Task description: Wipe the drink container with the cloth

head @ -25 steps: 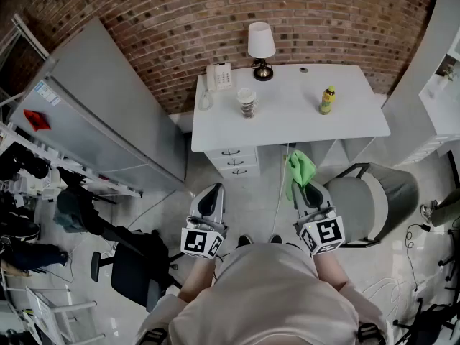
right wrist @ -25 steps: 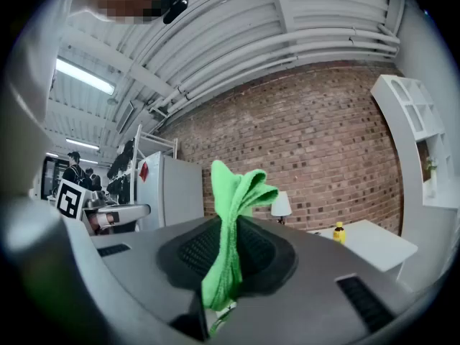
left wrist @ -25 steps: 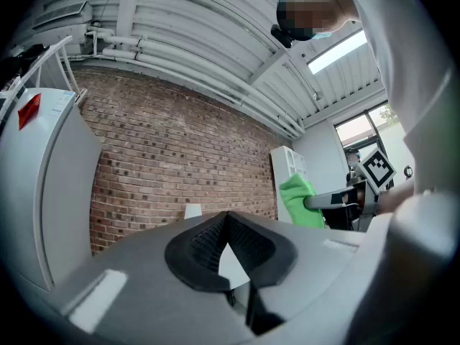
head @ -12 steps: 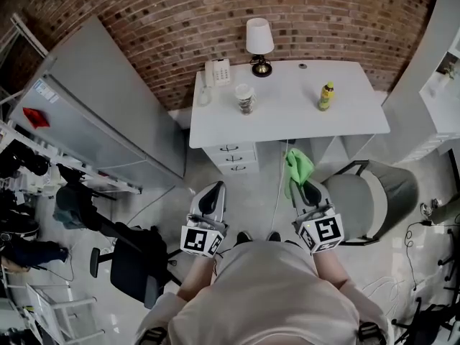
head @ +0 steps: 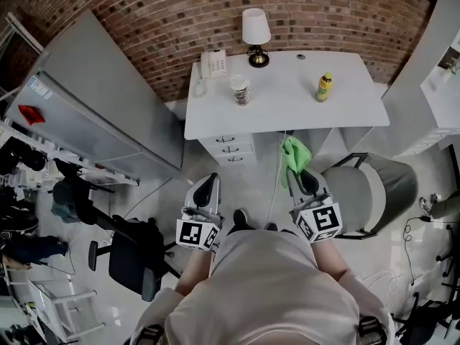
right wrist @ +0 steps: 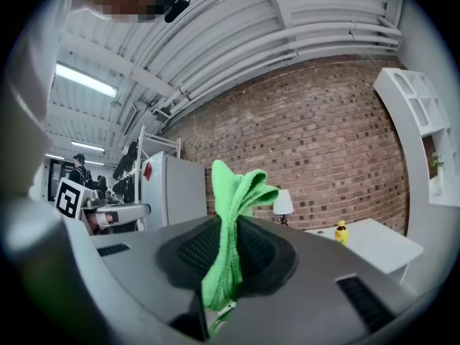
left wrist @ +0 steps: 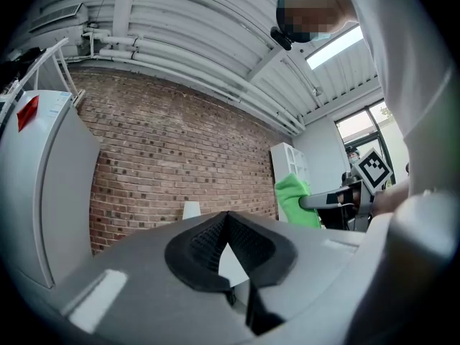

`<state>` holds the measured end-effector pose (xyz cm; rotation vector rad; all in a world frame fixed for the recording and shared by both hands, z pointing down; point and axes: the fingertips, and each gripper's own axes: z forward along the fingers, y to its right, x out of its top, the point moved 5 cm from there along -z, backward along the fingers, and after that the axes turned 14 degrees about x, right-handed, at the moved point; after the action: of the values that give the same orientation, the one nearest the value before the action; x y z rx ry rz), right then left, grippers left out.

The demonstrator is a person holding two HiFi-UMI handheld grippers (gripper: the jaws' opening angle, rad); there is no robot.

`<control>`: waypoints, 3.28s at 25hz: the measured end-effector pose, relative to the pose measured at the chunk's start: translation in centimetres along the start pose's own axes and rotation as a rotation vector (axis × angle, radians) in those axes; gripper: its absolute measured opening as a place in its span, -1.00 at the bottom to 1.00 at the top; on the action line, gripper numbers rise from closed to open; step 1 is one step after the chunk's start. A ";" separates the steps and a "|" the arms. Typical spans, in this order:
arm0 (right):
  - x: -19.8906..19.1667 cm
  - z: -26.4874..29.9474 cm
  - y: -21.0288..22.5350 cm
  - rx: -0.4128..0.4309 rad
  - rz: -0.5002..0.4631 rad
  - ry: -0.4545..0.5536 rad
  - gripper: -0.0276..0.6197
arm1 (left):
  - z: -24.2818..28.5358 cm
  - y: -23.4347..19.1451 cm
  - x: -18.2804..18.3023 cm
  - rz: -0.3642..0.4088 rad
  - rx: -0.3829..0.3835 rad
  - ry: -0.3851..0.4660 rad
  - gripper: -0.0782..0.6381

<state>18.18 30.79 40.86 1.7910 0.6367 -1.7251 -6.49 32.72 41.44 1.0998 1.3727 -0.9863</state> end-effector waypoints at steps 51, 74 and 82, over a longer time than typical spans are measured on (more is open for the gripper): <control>-4.2 31.6 21.2 -0.090 -0.029 -0.158 -0.75 | 33.8 -17.6 -6.9 -0.092 -0.073 -0.094 -0.76; -15.8 36.6 27.6 -0.022 0.081 -0.368 -0.75 | 33.6 -18.3 -7.7 -0.061 0.052 -0.153 -0.76; -19.6 38.5 28.6 -0.029 0.106 -0.444 -0.75 | 33.3 -19.3 -8.3 -0.085 0.087 -0.184 -0.76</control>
<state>8.64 -15.46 62.12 1.3285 0.3684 -1.9396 -17.45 -4.79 46.41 0.9945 1.2449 -1.1889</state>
